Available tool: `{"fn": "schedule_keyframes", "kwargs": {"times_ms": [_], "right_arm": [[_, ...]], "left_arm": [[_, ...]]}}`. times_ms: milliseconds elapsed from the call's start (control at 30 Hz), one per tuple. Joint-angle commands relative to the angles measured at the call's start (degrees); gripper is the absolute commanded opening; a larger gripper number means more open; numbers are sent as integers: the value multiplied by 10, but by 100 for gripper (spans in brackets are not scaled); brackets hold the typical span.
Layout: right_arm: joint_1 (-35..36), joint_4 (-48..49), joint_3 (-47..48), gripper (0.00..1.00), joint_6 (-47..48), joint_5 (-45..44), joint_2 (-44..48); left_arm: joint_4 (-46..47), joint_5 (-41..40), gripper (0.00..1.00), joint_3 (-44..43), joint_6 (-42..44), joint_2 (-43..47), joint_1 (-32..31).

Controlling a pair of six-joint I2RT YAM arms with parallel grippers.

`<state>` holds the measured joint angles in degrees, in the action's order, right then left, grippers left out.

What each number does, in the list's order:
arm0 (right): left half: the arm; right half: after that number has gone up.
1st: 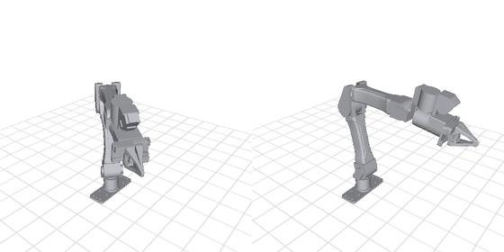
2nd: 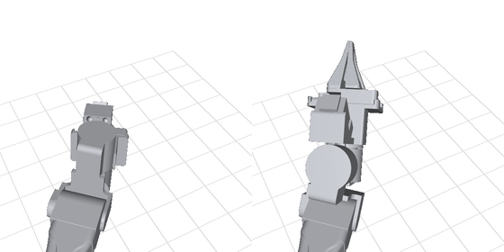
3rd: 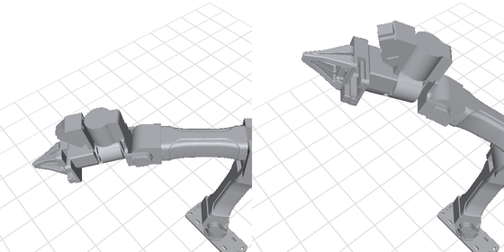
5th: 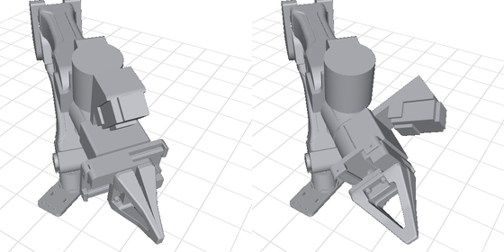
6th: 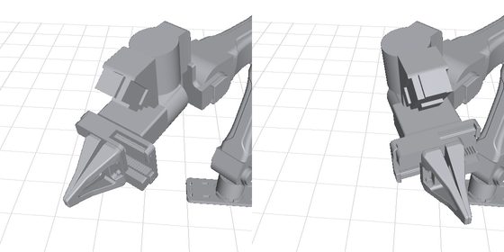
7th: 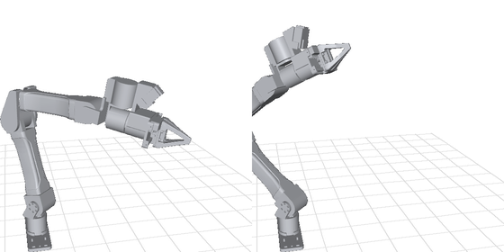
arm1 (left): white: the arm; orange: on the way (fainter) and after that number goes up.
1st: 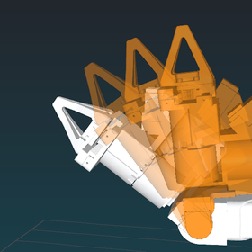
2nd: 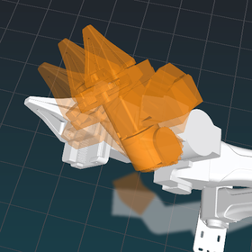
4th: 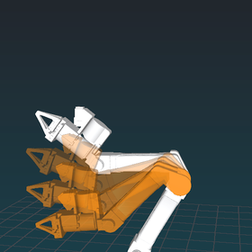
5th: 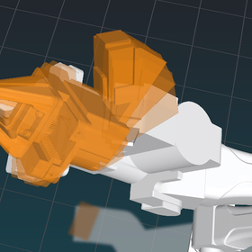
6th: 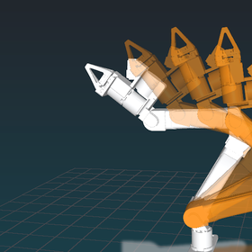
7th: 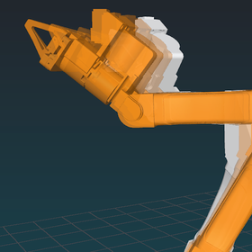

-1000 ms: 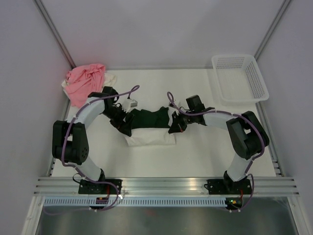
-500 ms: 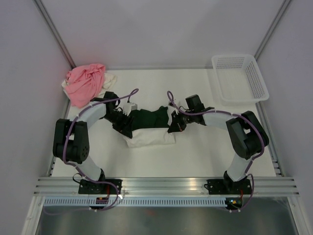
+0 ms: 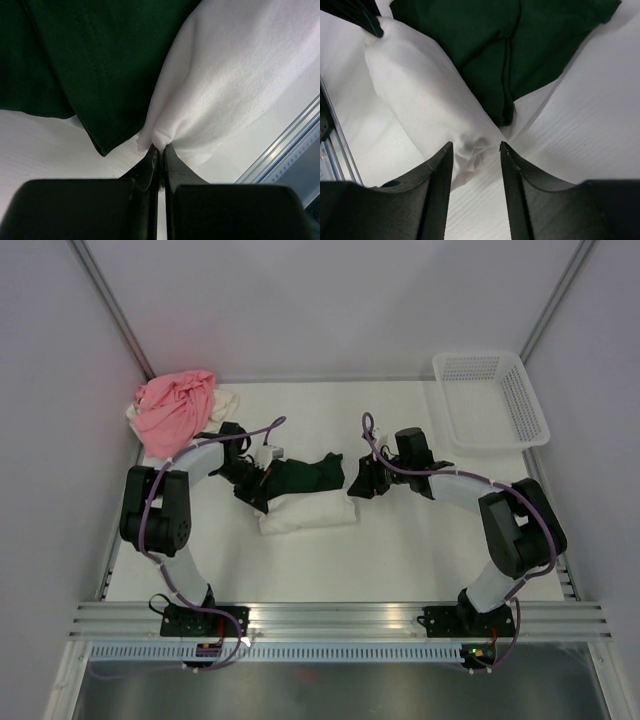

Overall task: Roll the t-shirts
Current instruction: Roll the tshirt

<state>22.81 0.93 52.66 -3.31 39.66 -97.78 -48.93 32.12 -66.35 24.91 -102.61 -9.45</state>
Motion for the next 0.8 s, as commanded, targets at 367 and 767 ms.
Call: {"fn": "schedule_keyframes", "kwargs": {"times_ms": [367, 767], "right_arm": [[1, 197, -34, 57, -165, 43, -51], [0, 113, 28, 0, -162, 56, -101]], "left_arm": [[5, -13, 6, -41, 10, -22, 0], [-5, -40, 72, -135, 30, -14, 12]]}}
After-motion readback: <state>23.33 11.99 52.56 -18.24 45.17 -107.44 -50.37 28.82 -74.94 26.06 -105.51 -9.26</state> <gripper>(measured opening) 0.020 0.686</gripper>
